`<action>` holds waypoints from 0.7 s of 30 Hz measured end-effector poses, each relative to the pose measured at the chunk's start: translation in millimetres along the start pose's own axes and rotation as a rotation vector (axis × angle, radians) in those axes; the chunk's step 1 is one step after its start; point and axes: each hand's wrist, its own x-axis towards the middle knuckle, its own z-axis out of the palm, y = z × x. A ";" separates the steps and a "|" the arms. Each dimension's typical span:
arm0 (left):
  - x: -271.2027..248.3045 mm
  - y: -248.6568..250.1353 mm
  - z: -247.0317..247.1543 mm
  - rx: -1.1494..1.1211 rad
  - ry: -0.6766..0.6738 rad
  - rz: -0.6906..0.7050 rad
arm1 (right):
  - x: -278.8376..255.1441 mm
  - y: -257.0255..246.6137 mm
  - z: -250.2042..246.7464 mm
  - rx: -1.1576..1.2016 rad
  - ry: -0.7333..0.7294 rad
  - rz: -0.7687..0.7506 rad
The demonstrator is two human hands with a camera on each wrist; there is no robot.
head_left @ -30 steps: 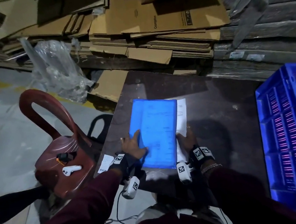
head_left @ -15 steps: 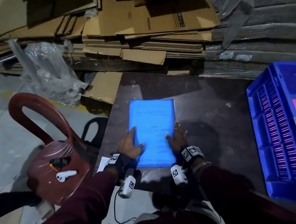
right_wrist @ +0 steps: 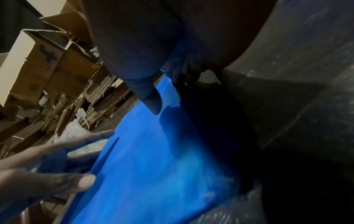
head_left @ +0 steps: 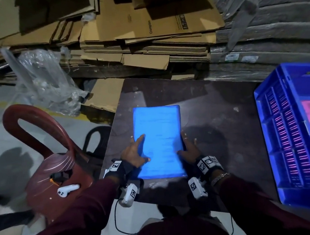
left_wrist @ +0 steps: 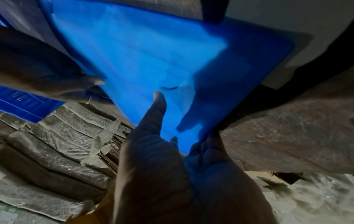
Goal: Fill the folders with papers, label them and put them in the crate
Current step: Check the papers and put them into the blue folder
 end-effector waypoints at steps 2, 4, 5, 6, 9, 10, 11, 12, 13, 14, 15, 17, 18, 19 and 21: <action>3.7 -1.1 0.3 -0.029 0.002 0.013 | -1.5 -1.3 -9.6 -0.015 0.021 -0.001; 4.2 5.1 2.2 -0.053 0.002 0.027 | 0.5 6.6 -12.1 -0.074 0.053 0.007; 5.5 9.7 2.0 -0.053 0.008 0.028 | 2.2 10.2 -12.3 -0.081 0.069 0.006; 7.8 13.6 3.2 -0.042 0.015 0.019 | 3.9 16.1 -12.0 -0.077 0.078 0.000; 14.9 27.6 5.0 -0.030 0.019 0.005 | 13.1 45.6 -8.9 -0.026 0.093 0.023; 18.3 30.7 7.1 -0.014 0.012 0.004 | 10.4 45.9 -13.2 -0.017 0.126 0.045; 20.3 35.4 9.2 0.007 0.001 0.004 | 6.4 46.6 -17.9 -0.021 0.170 0.067; 22.1 39.9 12.4 0.032 -0.016 0.001 | -5.2 30.0 -28.1 -0.023 0.206 0.089; 23.6 44.3 16.3 0.058 -0.024 -0.004 | -10.7 20.0 -36.1 -0.020 0.235 0.114; 24.8 47.3 22.6 0.090 -0.023 -0.020 | -13.8 16.2 -41.6 0.001 0.222 0.150; 25.3 50.5 28.3 0.127 -0.003 -0.035 | -13.6 15.1 -45.0 0.029 0.198 0.192; 24.8 56.5 35.8 0.178 0.049 -0.068 | -0.7 13.6 -53.9 0.135 0.166 0.181; 25.1 58.1 37.9 0.178 0.052 -0.088 | 23.9 40.9 -49.4 0.174 0.152 0.144; 25.5 59.4 39.4 0.179 0.044 -0.101 | 44.0 57.7 -47.7 0.188 0.100 0.106; 26.7 60.5 38.9 0.201 0.017 -0.107 | 60.1 60.5 -52.1 0.244 0.005 0.078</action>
